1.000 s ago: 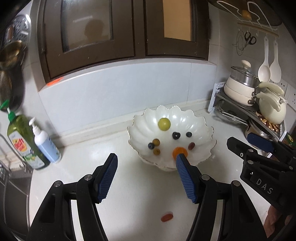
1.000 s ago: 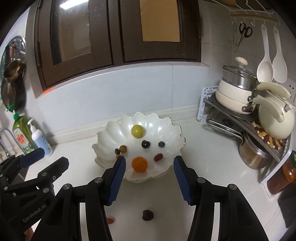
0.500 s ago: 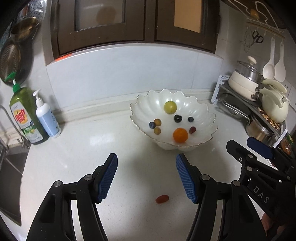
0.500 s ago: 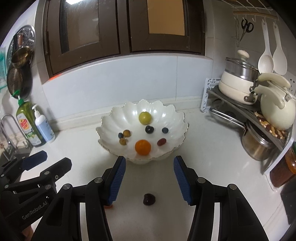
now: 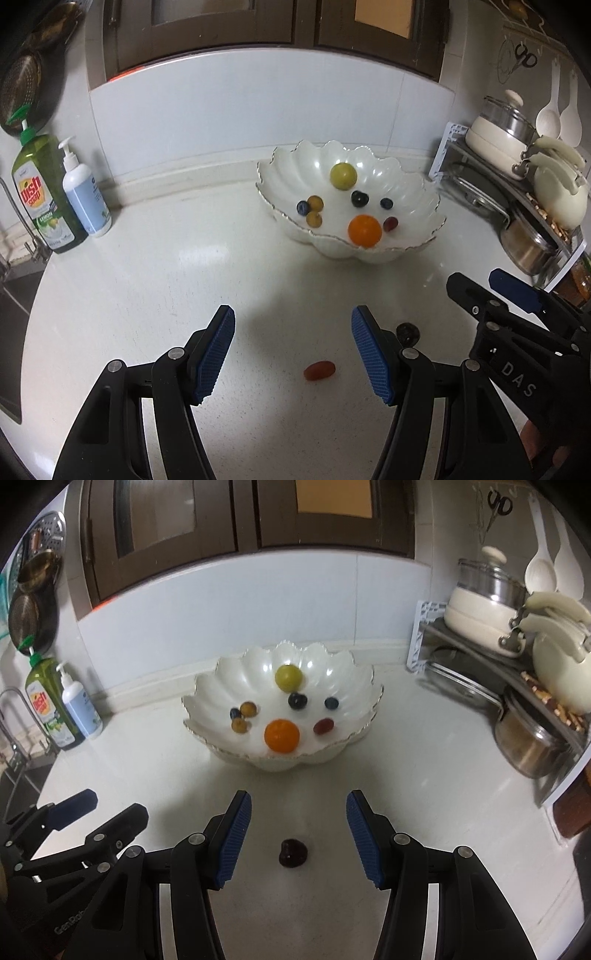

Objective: Organize fruits
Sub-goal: 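Move the left tool to the small red fruit while the right tool approaches the dark plum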

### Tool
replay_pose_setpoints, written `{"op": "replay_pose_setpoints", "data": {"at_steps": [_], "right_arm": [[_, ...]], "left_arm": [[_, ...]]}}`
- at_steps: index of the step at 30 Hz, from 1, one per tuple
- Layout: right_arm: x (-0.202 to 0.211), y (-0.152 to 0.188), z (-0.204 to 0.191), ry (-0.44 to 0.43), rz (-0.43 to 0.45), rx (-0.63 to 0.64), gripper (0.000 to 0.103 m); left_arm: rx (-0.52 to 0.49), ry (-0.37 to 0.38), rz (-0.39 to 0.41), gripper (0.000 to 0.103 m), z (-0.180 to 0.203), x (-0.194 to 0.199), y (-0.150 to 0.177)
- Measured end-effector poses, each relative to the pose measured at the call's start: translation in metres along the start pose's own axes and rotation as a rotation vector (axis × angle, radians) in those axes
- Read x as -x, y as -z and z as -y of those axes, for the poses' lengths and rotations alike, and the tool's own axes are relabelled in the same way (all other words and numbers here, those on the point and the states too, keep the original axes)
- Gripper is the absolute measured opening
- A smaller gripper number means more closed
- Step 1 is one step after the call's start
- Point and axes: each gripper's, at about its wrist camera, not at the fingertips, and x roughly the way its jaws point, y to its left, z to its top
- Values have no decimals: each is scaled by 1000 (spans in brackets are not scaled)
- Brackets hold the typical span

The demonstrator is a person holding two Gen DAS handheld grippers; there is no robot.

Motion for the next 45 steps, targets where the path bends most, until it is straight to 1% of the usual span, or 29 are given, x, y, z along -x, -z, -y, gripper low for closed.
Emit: {"op": "replay_pose_setpoints", "data": {"at_steps": [5, 16, 20, 24, 30, 42, 45], "right_arm": [[-15, 10, 2, -17, -38, -6, 55], [-40, 26, 7, -24, -98, -11, 55], [-49, 30, 8, -37, -123, -15, 55], [-55, 34, 7, -39, -142, -14, 55], [-62, 40, 6, -43, -156, -14, 55], [-71, 43, 13, -46, -164, -15, 54], [-72, 43, 14, -57, -164, -20, 54]], "left_arm": [[8, -6, -9, 65, 2, -9, 12], [22, -28, -70, 65, 8, -31, 34], [46, -36, -95, 65, 8, -38, 42], [62, -56, -87, 65, 7, -41, 48], [65, -51, -119, 65, 11, -52, 56], [74, -33, -132, 63, 14, -64, 55], [78, -40, -139, 63, 15, -67, 55]]}}
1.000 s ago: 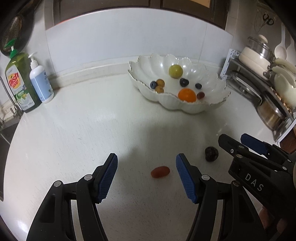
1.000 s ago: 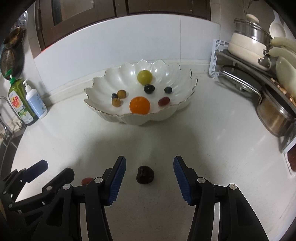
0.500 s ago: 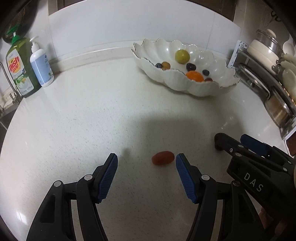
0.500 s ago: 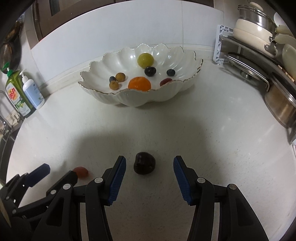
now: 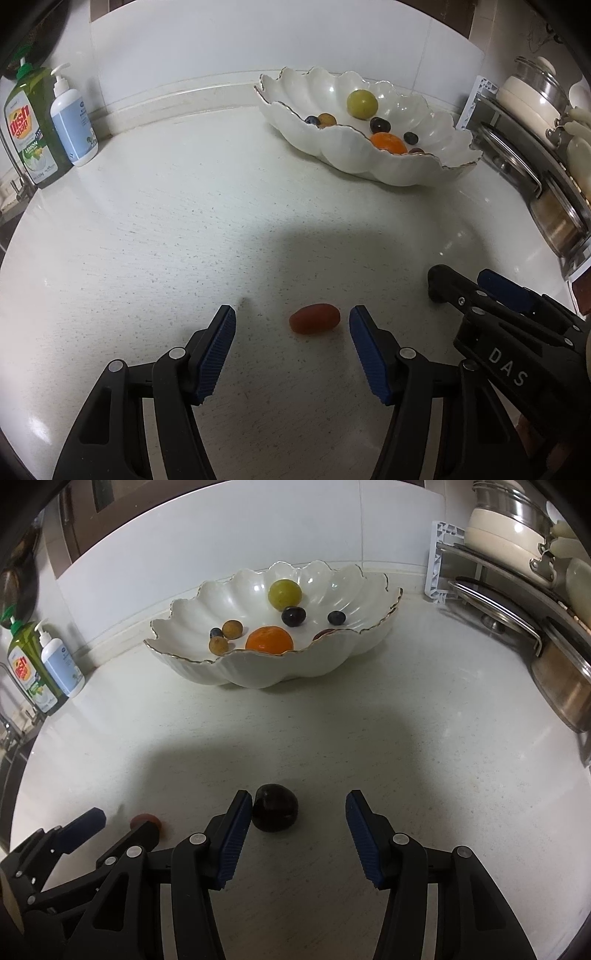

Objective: Organize fruits
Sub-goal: 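Move the left tool to the small red fruit while the right tool approaches the dark plum, then close the left tool on the red fruit while the right tool closes on the plum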

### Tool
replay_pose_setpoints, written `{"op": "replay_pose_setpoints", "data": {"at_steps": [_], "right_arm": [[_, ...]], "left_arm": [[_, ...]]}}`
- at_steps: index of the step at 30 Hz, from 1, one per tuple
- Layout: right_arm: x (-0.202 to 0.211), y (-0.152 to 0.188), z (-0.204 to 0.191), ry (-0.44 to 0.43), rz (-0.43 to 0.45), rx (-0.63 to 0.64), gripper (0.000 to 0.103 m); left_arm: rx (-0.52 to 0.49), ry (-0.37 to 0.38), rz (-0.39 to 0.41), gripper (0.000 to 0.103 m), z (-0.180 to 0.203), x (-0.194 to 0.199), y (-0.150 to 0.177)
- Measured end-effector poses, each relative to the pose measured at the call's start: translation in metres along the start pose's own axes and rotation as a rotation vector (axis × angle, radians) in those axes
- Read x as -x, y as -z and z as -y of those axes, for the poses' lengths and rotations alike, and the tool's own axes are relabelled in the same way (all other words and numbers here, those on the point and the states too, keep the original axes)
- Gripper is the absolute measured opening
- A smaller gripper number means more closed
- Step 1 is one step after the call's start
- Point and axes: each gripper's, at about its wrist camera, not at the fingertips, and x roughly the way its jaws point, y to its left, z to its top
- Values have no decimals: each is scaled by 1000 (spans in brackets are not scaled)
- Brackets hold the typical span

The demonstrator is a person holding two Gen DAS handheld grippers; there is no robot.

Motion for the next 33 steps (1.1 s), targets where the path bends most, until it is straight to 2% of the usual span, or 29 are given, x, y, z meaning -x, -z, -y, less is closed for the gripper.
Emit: {"op": "replay_pose_setpoints", "data": {"at_steps": [4, 8, 11, 13, 14, 20, 23, 33], "right_arm": [[-2, -1, 0, -9, 2, 11, 54], [-8, -2, -1, -55, -17, -2, 52], [-11, -1, -5, -76, -30, 6, 41], [-12, 0, -5, -72, -35, 8, 30], [-13, 0, -5, -77, -38, 6, 30], [-11, 3, -4, -72, -31, -8, 29], [-8, 4, -3, -62, -27, -14, 29], [5, 7, -8, -45, 1, -21, 29]], "left_arm": [[7, -6, -11, 59, 0, -5, 0], [-7, 5, -31, 58, 3, -10, 0], [-28, -5, -21, 51, 7, -11, 0], [-39, -15, -17, 46, 8, -11, 1], [-35, -4, -15, 43, 7, -11, 0], [-34, 50, -22, 28, 6, -10, -3], [-34, 42, -18, 28, 6, -8, -3], [-18, 86, 6, 27, -5, 3, -8]]}}
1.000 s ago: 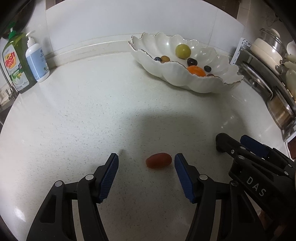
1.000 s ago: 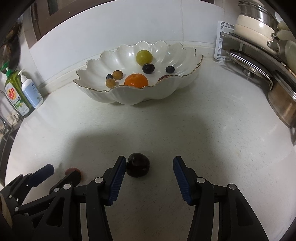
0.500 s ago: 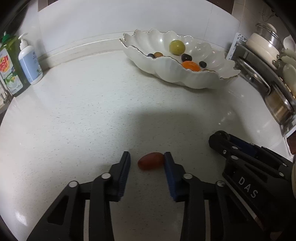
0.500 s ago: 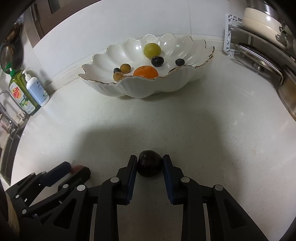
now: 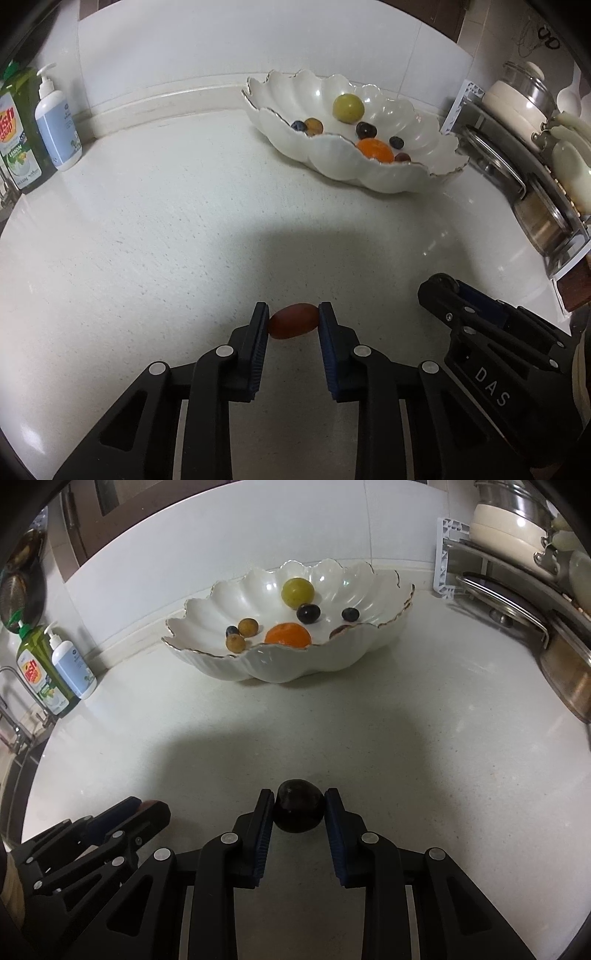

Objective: Organize fruits
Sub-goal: 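Close the left tool on the red fruit while the right tool closes on the plum, then carry the red fruit in the left tool while the right tool carries the plum over the bowl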

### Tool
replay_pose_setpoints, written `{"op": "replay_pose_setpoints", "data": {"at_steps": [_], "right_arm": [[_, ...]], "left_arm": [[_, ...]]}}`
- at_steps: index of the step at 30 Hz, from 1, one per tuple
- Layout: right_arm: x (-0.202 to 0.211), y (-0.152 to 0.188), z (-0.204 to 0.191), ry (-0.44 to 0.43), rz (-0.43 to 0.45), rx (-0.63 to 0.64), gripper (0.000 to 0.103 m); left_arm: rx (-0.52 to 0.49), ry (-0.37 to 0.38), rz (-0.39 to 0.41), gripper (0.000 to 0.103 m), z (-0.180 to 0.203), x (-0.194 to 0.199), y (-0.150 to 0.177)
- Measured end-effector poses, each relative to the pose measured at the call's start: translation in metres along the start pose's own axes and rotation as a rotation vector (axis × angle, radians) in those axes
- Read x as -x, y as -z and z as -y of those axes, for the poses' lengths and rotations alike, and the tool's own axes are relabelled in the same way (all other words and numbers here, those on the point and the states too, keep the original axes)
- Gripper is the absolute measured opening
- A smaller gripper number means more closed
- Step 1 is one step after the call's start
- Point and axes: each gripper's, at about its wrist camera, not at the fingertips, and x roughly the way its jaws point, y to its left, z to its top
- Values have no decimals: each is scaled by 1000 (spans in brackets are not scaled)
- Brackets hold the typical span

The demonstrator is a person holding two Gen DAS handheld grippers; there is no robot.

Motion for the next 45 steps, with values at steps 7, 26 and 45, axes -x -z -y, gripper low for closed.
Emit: {"op": "replay_pose_setpoints", "data": {"at_steps": [7, 26, 45], "right_arm": [[13, -1, -5, 11, 17, -11, 29], [66, -13, -20, 40, 133, -28, 29], [117, -35, -36, 62, 284, -20, 29]], "left_arm": [[-4, 15, 29, 27, -6, 13, -7], [-83, 73, 164, 27, -2, 67, -30], [-122, 110, 347, 27, -1, 122, -58]]}}
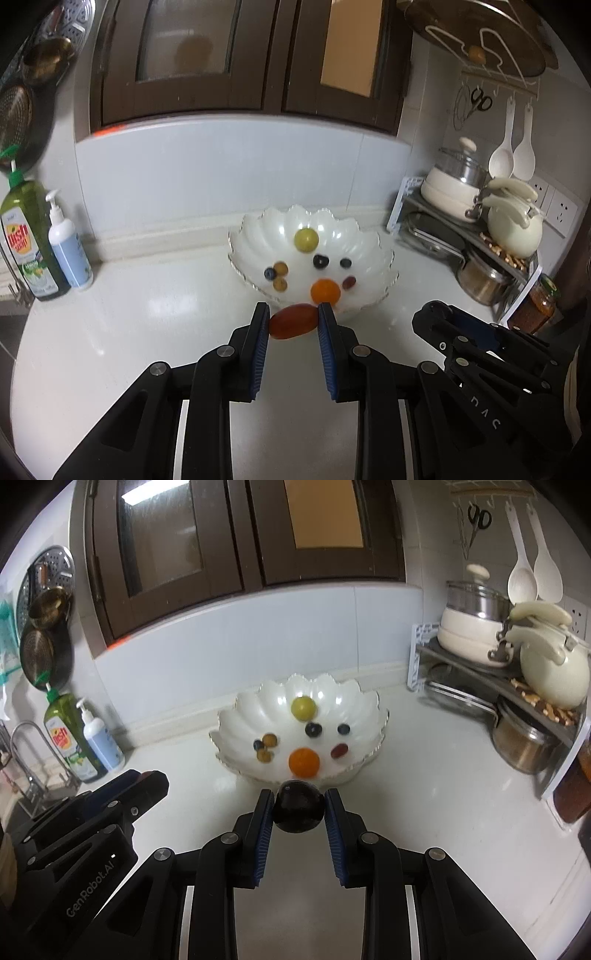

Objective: Organize fruits
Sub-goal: 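Carry the red fruit in the left tool while the right tool carries the plum over the bowl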

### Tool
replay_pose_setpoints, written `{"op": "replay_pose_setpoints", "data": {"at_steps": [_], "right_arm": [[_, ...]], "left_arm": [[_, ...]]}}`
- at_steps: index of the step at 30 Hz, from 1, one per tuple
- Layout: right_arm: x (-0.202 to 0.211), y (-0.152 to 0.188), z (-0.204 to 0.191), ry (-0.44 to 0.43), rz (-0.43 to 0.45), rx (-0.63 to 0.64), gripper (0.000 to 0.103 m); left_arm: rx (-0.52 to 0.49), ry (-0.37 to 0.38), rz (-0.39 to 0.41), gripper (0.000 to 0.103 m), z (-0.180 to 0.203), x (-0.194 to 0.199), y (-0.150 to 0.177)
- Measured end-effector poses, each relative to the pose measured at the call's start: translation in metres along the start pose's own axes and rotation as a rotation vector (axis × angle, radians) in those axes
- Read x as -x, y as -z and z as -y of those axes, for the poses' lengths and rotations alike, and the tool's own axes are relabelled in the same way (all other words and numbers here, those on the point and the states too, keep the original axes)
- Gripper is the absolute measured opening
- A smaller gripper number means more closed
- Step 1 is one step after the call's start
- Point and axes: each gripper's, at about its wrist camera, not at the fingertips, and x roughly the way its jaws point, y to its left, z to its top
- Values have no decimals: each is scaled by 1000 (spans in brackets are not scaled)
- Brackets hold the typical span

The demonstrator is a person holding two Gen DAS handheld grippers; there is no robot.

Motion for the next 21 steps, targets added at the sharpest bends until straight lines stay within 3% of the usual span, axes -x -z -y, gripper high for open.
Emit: {"op": "replay_pose_setpoints", "data": {"at_steps": [15, 21], "right_arm": [[2, -40, 0, 28, 98, 12, 29], [-9, -54, 0, 27, 105, 21, 29]], "left_arm": [[-45, 15, 81, 27, 4, -4, -42], [-78, -18, 113, 27, 7, -14, -61]]}}
